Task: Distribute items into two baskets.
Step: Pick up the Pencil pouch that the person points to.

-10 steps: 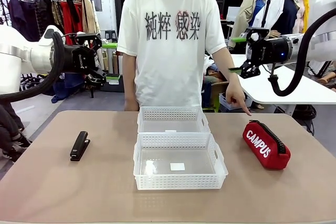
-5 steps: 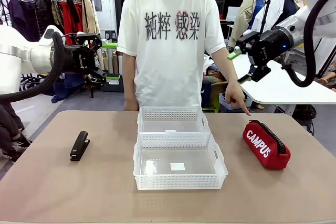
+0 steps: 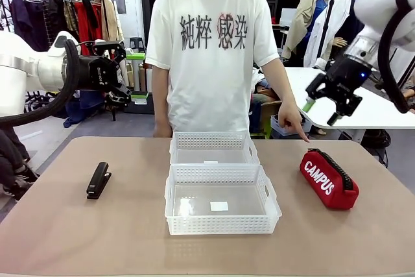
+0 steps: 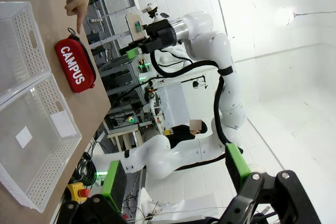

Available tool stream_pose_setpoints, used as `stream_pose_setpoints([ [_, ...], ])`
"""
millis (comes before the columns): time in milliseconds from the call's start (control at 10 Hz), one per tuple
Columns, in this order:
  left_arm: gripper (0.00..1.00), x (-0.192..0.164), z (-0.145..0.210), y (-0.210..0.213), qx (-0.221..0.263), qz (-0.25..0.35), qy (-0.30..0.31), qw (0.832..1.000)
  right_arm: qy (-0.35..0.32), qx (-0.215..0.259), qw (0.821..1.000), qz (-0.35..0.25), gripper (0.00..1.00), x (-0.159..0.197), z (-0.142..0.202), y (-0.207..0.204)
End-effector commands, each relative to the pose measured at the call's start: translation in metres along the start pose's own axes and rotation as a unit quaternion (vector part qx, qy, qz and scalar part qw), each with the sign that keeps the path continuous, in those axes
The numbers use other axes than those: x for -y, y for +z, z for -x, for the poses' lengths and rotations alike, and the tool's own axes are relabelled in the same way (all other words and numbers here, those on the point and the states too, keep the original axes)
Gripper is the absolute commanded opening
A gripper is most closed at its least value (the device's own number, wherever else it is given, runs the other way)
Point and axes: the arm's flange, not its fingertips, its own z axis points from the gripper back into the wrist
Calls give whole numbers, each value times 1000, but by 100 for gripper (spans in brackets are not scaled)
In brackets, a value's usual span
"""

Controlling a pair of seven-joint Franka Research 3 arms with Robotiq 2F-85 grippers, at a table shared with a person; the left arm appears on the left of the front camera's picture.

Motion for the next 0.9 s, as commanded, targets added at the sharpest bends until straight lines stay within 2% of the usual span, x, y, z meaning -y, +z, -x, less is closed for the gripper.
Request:
stream_pose_setpoints([
  [0,100,2,1,2,-1,-2,-3,1000,-16,29,993,110,100,13,5,-16],
  [100,100,2,1,2,-1,-2,-3,1000,-11,34,986,164,100,23,1,-14],
  [200,100,2,1,2,-1,-2,-3,1000,-14,34,983,182,100,29,0,-23],
  [400,100,2,1,2,-1,-2,-3,1000,-8,35,990,136,100,29,-6,-24],
  [500,100,2,1,2,-1,-2,-3,1000,6,24,986,163,100,40,-3,-20],
  [800,100,2,1,2,-1,-2,-3,1000,4,22,987,161,100,41,-4,-24],
])
